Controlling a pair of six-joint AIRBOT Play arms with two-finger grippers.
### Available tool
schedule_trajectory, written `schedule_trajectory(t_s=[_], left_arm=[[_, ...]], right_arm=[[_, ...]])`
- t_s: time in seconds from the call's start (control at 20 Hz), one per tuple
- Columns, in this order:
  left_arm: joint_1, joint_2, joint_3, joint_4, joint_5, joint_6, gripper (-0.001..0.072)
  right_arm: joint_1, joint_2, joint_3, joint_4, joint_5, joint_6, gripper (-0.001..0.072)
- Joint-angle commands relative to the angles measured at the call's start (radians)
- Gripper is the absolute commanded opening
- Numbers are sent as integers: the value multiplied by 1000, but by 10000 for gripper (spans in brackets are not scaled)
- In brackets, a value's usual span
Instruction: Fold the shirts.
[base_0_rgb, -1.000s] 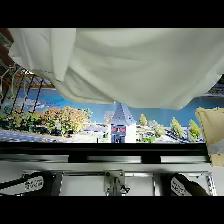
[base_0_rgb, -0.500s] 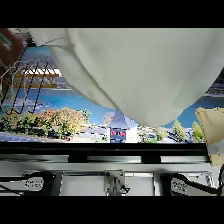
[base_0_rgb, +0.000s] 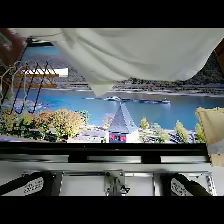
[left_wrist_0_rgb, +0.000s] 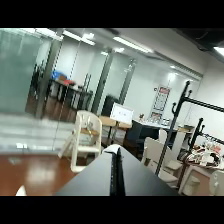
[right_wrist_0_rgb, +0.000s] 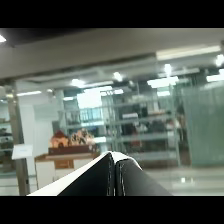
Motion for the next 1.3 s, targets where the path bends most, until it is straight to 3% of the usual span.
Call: schedule_trajectory(t_s=[0.0,0.2,0.3,0.45,0.6,0.75,0.85,1.0,1.1,1.25], left_arm=[[0,169,-1,144,-49,25,48],[0,286,-1,581,-188,-317,48],[0,332,-1,711,-249,-359,48],[-1,362,-1,714,-278,-365,48],[0,348,-23,718,-343,-412,48],[0,278,-132,717,-367,-516,48],[-1,169,-163,697,-355,-567,49],[-1,-27,-159,516,-234,-563,48],[-1,-143,-138,379,-145,-516,49],[-2,-262,-79,232,-84,-457,49]], right_arm=[[1,158,0,-33,132,-29,77],[1,266,0,-158,389,141,77],[1,299,0,-283,415,230,77],[1,304,-2,-377,454,285,77],[1,257,-2,-415,613,337,77],[1,126,-2,-437,749,387,77],[2,3,-2,-434,685,388,77],[2,-178,-2,-303,430,388,76],[2,-266,-2,-207,295,388,77],[2,-337,-2,-151,205,387,77]])
